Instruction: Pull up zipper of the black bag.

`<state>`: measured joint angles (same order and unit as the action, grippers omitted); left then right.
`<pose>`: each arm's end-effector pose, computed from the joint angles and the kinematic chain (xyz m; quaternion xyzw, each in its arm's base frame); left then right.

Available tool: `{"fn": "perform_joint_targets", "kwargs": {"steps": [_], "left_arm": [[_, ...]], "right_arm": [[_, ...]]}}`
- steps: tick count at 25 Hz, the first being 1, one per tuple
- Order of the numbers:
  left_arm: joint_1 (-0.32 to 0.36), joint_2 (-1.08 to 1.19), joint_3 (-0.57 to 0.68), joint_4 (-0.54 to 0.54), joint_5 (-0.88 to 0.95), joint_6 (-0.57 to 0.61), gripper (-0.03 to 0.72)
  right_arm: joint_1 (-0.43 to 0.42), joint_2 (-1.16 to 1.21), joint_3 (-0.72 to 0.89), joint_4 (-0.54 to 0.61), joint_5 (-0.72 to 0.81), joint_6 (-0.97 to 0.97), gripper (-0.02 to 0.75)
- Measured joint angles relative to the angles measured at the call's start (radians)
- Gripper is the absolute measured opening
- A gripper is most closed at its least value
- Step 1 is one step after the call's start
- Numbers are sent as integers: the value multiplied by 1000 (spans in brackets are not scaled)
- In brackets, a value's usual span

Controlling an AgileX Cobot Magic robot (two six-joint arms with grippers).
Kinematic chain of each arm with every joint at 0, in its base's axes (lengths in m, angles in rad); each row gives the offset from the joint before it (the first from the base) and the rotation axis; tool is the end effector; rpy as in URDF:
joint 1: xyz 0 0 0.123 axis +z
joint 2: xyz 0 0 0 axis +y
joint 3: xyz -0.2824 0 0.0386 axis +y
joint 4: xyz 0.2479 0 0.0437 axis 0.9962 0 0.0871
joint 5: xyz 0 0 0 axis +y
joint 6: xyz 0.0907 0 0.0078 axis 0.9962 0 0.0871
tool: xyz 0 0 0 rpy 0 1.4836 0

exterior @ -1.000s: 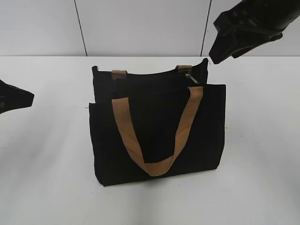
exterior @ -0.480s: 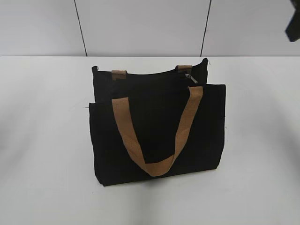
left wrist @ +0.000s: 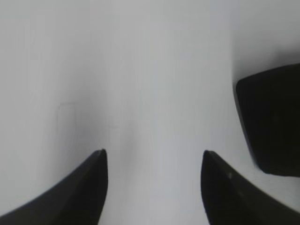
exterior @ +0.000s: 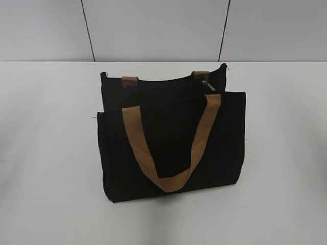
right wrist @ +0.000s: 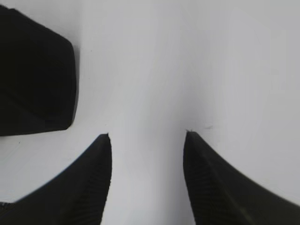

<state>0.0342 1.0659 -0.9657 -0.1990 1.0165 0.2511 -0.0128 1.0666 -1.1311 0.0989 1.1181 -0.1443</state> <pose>0.1954 -0.0086 0.3310 0.0761 0.9562 -0.0566 0.2769 0.1936 0.0056 0.3739 -0.0553 0.9519 0.0254 0.3002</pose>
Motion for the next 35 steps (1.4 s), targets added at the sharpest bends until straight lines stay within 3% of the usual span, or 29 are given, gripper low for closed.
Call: {"fn": "perform_joint_targets", "kwargs": {"steps": [9, 17, 35], "left_arm": [[0, -389, 282, -17, -54, 0, 470], [0, -607, 384, -70, 33, 0, 470], [0, -1050, 434, -70, 68, -4, 438]], "right_arm": [[0, -389, 375, 44, -2, 0, 391], [0, -581, 602, 52, 4, 0, 392], [0, -1044, 645, 60, -14, -24, 392]]}}
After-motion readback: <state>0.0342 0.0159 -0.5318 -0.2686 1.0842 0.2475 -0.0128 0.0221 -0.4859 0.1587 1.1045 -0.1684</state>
